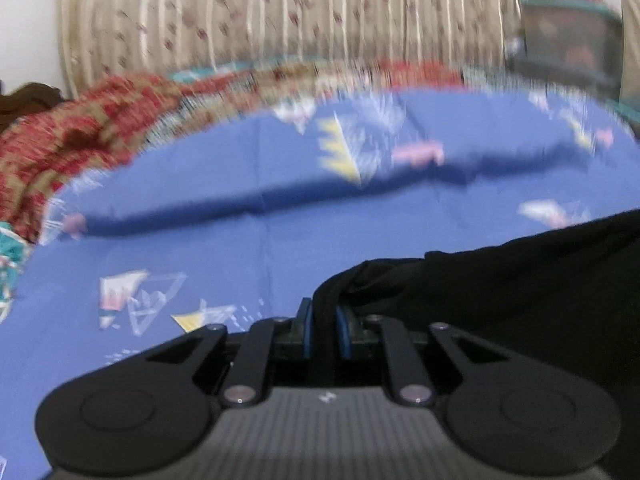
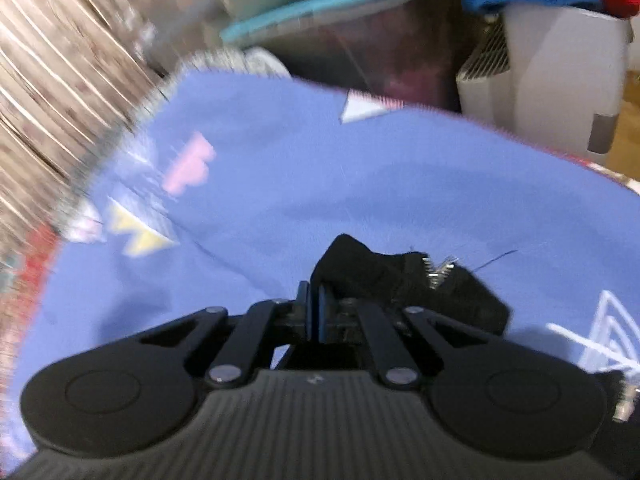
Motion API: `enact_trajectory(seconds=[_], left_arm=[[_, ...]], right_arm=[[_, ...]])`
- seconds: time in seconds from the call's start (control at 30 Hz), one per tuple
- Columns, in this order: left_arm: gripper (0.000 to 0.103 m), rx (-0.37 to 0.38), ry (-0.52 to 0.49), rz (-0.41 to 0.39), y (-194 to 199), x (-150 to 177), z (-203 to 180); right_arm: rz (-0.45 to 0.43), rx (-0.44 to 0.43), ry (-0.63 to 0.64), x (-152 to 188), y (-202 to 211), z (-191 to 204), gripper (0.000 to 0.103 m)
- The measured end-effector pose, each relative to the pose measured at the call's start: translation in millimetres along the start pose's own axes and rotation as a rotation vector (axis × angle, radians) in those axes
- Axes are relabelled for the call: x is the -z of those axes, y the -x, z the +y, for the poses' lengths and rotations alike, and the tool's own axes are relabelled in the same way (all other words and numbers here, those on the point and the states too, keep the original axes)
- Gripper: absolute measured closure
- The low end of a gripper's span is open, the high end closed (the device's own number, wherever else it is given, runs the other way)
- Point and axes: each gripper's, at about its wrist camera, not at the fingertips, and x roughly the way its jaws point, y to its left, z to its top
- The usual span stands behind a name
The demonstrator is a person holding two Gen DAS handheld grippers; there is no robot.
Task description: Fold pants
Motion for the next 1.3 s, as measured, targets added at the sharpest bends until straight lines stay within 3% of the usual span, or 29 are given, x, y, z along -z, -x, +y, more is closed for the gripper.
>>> enact_trajectory(seconds=[0.17,0.3,0.43,0.53,0.57,0.63,0.7,0.77,0.83,0.93,1.03,1.17,1.3], left_arm=[[0.092,-0.002,0.052,-0.124,94,8,-5],[0.092,0.015,0.088,-0.143,164,40,-10],[0.091,0.06,0.102,-0.023,202,95,-21],[0.084,0.073,0.09,0.13,197,140,-36],[0.084,0.067,0.08,0.163,195,152,-40],[0.084,0.063,0.067,0.191,200,164,-45],[0.074,0.075,0.1,0.176,213,162,-40],[0.061,0.085,0.164,0.146,229,158,-27],[0.055,0.058,0.262,0.11,242,154,-6],[0.044,0.03,0.484,0.077,251,156,34],[0.034,0.053,0.691,0.092,244,167,62],[0.024,0.221,0.864,0.143,215,177,68],[0.009,0.37,0.942,0.193,181,186,56]], right_arm=[[-0.054,-0.134,-0.034,-5,90,-41,0.097],[-0.048,-0.192,-0.106,8,143,-109,0.097],[-0.001,-0.131,-0.186,37,157,-180,0.097],[0.08,-0.032,-0.251,65,146,-228,0.086],[0.099,-0.001,-0.273,72,143,-239,0.088],[0.085,-0.058,-0.374,80,147,-257,0.087],[0.074,-0.089,-0.414,79,159,-264,0.069],[0.048,-0.107,-0.378,75,173,-261,0.06],[0.019,-0.135,-0.336,74,189,-255,0.06],[-0.002,-0.221,-0.234,80,204,-237,0.06],[0.036,-0.317,-0.074,92,213,-201,0.06],[0.162,-0.458,0.144,127,216,-126,0.06],[0.333,-0.584,0.414,188,218,-18,0.06]])
